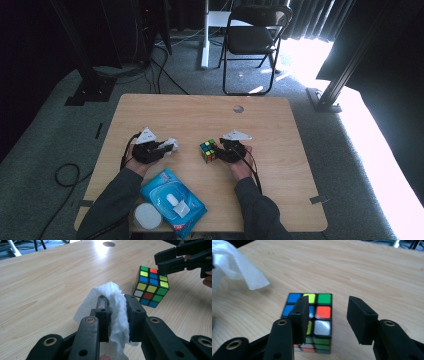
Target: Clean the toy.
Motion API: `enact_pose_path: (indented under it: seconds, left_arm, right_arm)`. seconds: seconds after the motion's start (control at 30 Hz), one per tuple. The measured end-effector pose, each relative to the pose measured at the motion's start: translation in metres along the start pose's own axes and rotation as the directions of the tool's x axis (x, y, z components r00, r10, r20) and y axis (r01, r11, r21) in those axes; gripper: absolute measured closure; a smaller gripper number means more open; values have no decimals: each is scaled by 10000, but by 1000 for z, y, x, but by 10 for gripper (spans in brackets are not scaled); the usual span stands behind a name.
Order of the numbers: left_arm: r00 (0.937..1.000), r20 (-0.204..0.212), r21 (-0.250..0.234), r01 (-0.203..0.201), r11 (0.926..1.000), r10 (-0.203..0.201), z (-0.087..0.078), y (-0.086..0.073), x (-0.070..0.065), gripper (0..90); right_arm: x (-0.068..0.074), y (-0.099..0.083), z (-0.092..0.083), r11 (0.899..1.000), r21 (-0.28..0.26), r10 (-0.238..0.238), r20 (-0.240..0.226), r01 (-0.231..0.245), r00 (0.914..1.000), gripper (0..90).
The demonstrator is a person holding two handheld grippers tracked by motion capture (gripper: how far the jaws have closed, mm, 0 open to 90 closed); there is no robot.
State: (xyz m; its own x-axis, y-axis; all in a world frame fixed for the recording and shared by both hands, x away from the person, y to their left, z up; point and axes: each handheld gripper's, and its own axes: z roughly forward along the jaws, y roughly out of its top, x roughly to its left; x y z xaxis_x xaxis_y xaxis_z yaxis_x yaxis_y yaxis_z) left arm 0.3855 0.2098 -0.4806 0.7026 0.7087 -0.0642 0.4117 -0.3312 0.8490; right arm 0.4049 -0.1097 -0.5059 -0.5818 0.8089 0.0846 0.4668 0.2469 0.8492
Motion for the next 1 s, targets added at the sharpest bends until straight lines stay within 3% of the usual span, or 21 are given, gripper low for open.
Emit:
enact_pose_path:
  seconds: [0.37, 0.53, 0.63, 0.77, 0.83, 0.93, 0.97, 1.0]
  left_arm:
    - [10000, 34, 5, -4, 10000, 4, 1, 0, -2, 749]
    - [10000, 66, 5, 1, 10000, -1, 2, 0, -2, 749]
    - [10000, 77, 6, -48, 10000, 48, 2, 1, -3, 749]
    - [10000, 69, 3, -54, 10000, 54, 2, 2, -3, 749]
    - [10000, 64, 3, -54, 10000, 54, 2, 2, -3, 749]
    - [10000, 66, 8, -51, 10000, 51, 2, 2, -3, 749]
    - [10000, 64, 7, -56, 10000, 56, 2, 2, -3, 749]
    - [10000, 66, -5, -43, 10000, 43, 2, 2, -3, 749]
  right_arm:
    - [-9, 0, 4, 9947, 345, 977, -161, -971, 9951, 533]
    - [-14, 0, 6, 9841, 583, 1705, -486, -1676, 9842, 529]
    - [-19, -3, 7, 9701, 645, 2392, -917, -2340, 9666, 580]
    - [-25, -6, 8, 9495, 733, 3133, -1751, -3050, 9334, 691]
    - [-26, -7, 8, 9466, 737, 3222, -1836, -3139, 9287, 691]
    - [-30, -9, 10, 9268, 771, 3755, -2020, -3676, 9045, 687]
    - [-30, -9, 10, 9232, 790, 3843, -2039, -3761, 9004, 687]
    - [-31, -11, 10, 9122, 701, 4093, -2030, -4037, 8896, 687]
